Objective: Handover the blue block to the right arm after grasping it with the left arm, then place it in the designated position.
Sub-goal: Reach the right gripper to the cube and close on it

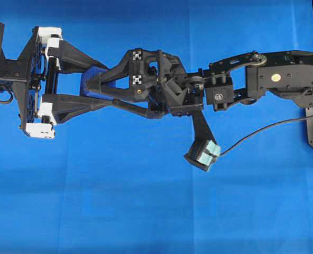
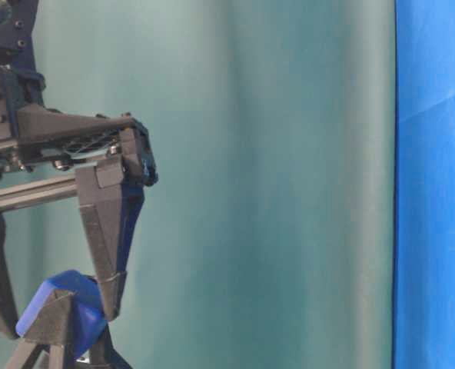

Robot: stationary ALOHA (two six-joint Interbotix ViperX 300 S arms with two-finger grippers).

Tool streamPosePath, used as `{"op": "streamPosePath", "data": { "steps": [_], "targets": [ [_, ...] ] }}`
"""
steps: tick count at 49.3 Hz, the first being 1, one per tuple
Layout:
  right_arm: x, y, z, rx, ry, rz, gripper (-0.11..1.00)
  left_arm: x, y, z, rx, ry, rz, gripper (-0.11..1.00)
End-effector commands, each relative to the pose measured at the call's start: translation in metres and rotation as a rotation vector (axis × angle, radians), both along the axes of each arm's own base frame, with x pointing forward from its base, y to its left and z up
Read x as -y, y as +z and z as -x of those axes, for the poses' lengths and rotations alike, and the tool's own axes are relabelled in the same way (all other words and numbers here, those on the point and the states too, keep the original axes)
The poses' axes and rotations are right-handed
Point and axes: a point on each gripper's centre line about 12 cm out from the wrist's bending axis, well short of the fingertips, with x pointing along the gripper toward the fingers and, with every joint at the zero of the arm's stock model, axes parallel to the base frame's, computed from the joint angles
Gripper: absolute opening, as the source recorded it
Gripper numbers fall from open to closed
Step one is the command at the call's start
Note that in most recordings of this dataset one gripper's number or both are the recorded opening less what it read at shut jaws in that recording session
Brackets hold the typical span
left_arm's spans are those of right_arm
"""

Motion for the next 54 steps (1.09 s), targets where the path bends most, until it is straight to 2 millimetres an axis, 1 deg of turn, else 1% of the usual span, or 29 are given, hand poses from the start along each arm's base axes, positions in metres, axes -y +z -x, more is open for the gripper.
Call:
{"op": "streamPosePath", "data": {
  "steps": [1, 3, 6, 7, 8, 23, 54],
  "targets": [
    [0.0033, 0.0152, 0.0013, 0.022, -0.024, -0.003, 0.87, -0.0006, 0.0119, 0.0041, 0.038, 0.002, 0.002, 0.48],
    [0.0045, 0.0154, 0.0016, 0.016, -0.034, -0.002, 0.78, -0.0006, 0.0122, 0.0044, 0.038, 0.002, 0.002, 0.48],
    [0.0053, 0.0154, 0.0016, 0.011, -0.041, 0.0, 0.61, -0.0006, 0.0116, 0.0041, 0.035, 0.002, 0.002, 0.48],
    [0.0053, 0.0159, 0.001, 0.012, -0.041, 0.0, 0.57, -0.0011, 0.0114, 0.004, 0.034, 0.003, 0.002, 0.48],
    [0.0054, 0.0164, 0.0009, 0.013, -0.042, 0.0, 0.56, -0.0011, 0.0117, 0.0044, 0.034, 0.003, 0.002, 0.48],
    [0.0064, 0.0188, 0.001, 0.017, -0.046, 0.0, 0.56, -0.0006, 0.0093, 0.0039, 0.012, 0.002, 0.003, 0.48],
    [0.0057, 0.0175, 0.0008, 0.014, -0.045, -0.003, 0.56, -0.0002, 0.0056, 0.003, -0.022, 0.001, 0.002, 0.49]
  ]
}}
